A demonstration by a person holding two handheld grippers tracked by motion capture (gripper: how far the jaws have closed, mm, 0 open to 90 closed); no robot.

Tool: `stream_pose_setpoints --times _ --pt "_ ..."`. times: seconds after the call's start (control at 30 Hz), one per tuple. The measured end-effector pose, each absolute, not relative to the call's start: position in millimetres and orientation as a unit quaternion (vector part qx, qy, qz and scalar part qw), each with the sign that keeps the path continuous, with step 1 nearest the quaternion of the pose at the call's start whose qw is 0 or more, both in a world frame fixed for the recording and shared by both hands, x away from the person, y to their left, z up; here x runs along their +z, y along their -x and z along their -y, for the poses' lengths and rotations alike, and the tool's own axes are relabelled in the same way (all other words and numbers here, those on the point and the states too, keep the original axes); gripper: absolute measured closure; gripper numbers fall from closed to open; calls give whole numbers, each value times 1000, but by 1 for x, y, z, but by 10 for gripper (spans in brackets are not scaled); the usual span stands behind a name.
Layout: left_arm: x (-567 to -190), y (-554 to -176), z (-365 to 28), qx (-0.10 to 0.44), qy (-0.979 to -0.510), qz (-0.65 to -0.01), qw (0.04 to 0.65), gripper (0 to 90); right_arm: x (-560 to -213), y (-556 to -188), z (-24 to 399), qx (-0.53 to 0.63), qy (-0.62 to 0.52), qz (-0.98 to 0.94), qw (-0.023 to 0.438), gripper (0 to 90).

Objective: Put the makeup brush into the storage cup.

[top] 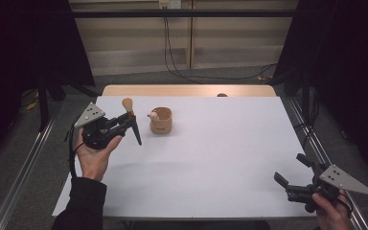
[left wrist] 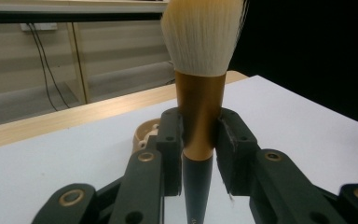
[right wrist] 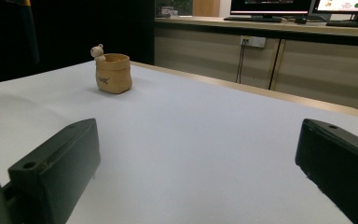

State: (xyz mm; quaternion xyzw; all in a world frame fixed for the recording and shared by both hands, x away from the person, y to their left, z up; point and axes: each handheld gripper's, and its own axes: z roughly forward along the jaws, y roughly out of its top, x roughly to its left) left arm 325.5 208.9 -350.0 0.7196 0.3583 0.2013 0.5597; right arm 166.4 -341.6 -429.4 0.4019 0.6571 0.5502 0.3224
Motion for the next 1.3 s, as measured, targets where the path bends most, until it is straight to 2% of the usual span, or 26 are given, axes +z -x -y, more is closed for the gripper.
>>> stream_pose_setpoints --times 0.43,0.83,1.3 --pt "-354 -331 -200 209 -704 -373 568 725 -429 -166 342 554 -399 -655 324 0" --pt "-341 -339 -198 215 -701 -366 574 725 -429 -166 342 561 -399 -655 312 0" --pt "-326 -352 -189 220 -701 -360 575 725 -429 -165 342 561 -387 -659 319 0"
